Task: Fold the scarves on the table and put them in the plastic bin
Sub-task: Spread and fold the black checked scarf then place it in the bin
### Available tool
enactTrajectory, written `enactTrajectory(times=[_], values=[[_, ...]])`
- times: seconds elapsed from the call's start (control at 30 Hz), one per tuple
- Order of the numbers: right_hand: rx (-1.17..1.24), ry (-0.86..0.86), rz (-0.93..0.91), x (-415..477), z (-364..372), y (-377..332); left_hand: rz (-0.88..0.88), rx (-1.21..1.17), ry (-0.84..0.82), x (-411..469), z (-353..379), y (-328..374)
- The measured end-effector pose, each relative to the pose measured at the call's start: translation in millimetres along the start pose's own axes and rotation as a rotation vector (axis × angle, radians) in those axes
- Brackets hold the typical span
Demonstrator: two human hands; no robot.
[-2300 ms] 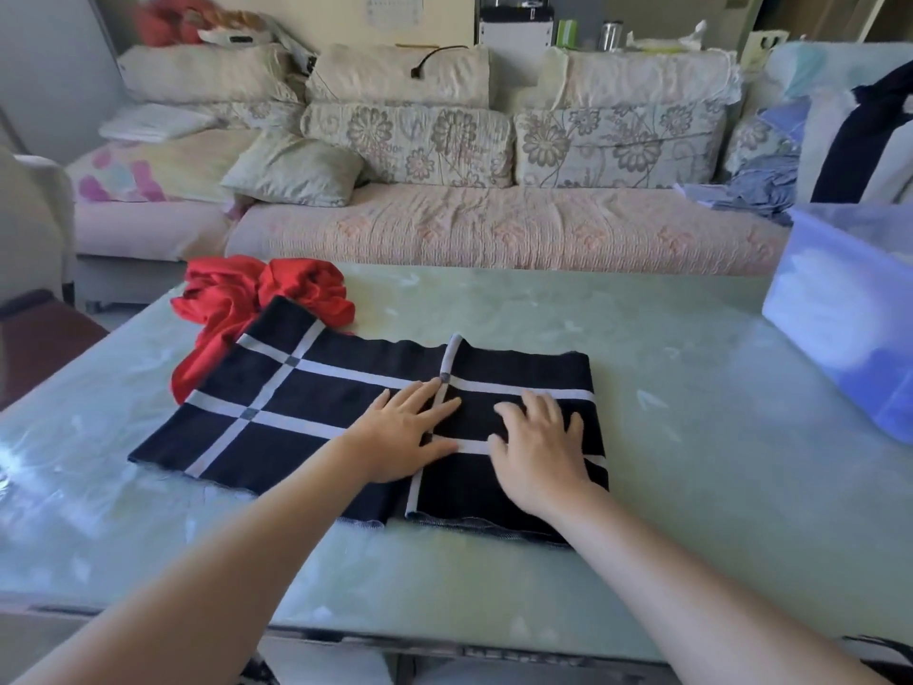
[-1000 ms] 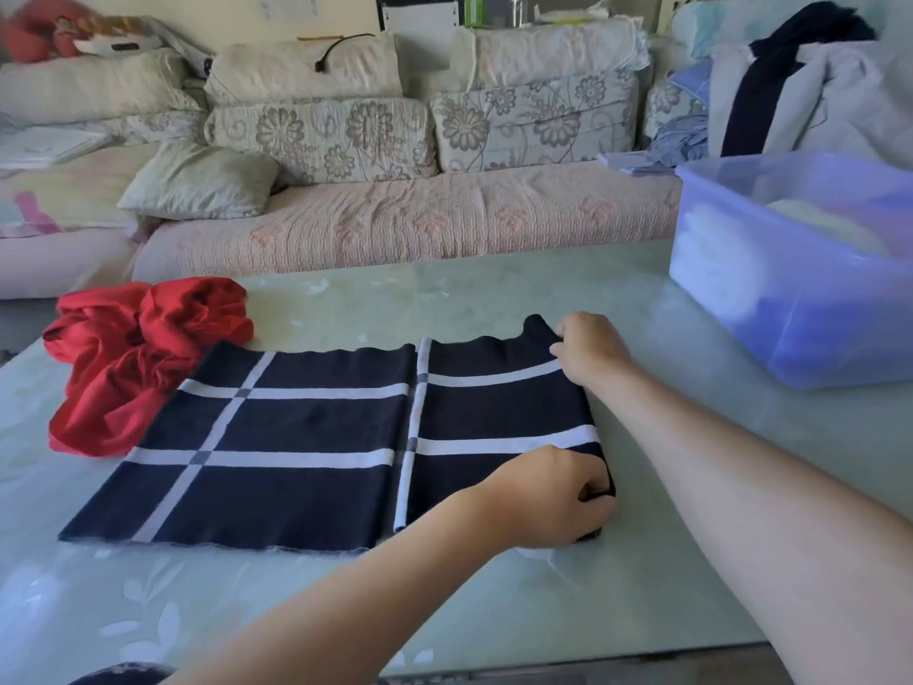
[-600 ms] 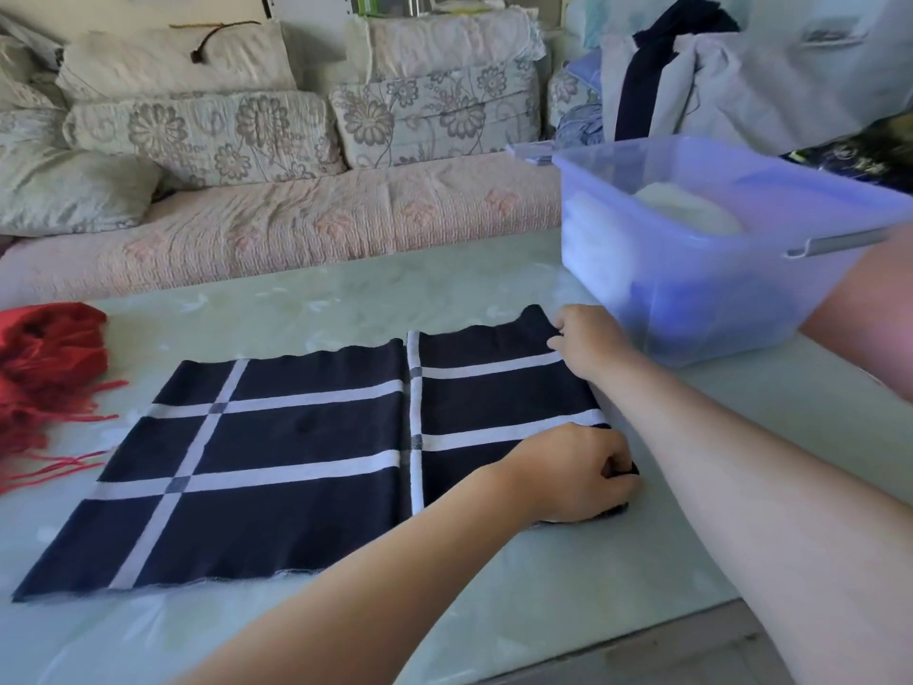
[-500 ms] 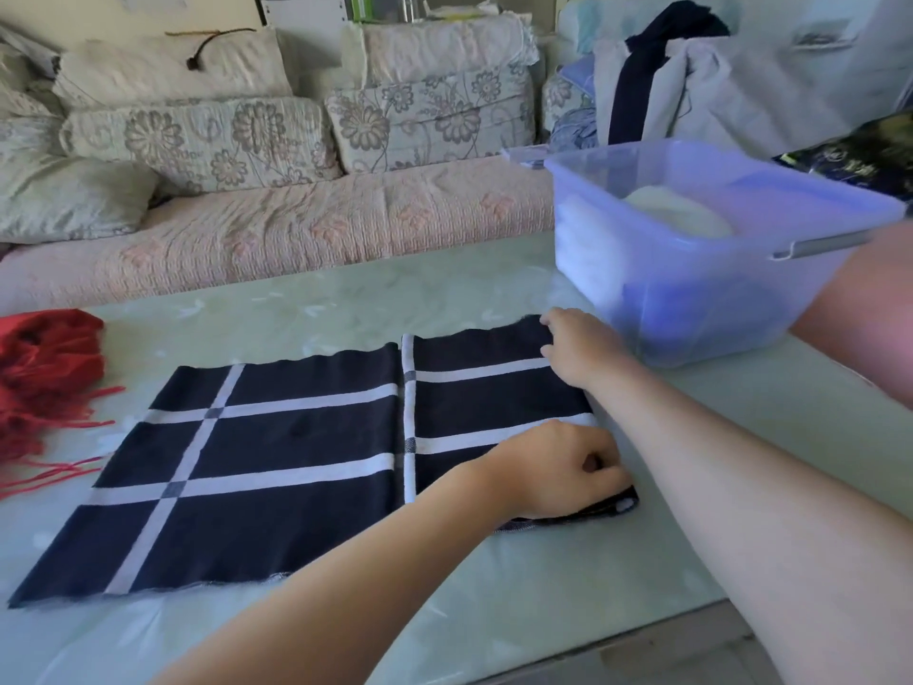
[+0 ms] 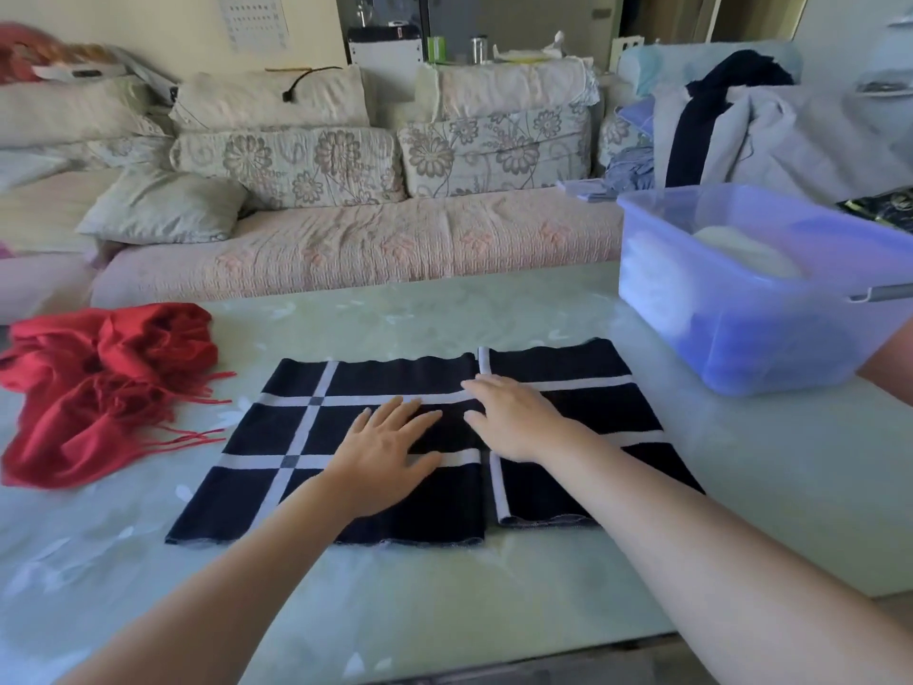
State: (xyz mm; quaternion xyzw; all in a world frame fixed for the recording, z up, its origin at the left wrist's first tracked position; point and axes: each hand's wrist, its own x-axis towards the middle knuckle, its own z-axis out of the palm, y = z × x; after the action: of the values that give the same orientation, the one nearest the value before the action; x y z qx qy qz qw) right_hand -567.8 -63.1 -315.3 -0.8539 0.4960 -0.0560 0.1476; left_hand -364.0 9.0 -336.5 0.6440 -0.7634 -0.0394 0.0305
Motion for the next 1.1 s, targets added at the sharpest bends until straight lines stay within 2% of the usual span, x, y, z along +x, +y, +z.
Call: enactTrajectory(times=[0.07, 0.13, 0.27, 0.33, 0.4, 0.43, 0.53, 0.63, 0.77, 0.9, 1.1], values=[[-0.019, -0.100, 0.017, -5, 15, -17, -0.026, 0.023, -0.117, -9, 6, -7], [-0.076, -0.136, 0.013, -9, 28, -25, -0.040, 0.014, -0.139, -8, 9, -6], [0.166, -0.112, -0.001, -23, 20, -26, -0.031, 0.011, -0.084, -1, 4, 0], [0.233, -0.013, 0.069, -37, 15, -26, 0.037, 0.020, 0.009, 1, 2, 3], [0.025, 0.100, 0.150, -52, 13, -28, 0.145, -0.007, 0.109, 4, -2, 9], [-0.082, 0.104, 0.203, -58, 13, -31, 0.199, -0.036, 0.139, 6, -4, 14], [-0.178, -0.011, 0.329, -69, 7, -41, 0.261, -0.168, 0.117, 8, -9, 32], [-0.217, -0.056, 0.294, -72, 3, -45, 0.267, -0.168, 0.105, 11, -3, 39], [-0.197, -0.113, 0.230, -76, -6, -47, 0.235, -0.202, 0.116, 16, 2, 37], [-0.177, -0.184, 0.212, -78, -10, -46, 0.136, -0.353, 0.078, 19, 1, 34], [-0.133, -0.089, 0.145, -63, -7, -44, -0.066, -0.365, 0.097, 52, -8, 35]])
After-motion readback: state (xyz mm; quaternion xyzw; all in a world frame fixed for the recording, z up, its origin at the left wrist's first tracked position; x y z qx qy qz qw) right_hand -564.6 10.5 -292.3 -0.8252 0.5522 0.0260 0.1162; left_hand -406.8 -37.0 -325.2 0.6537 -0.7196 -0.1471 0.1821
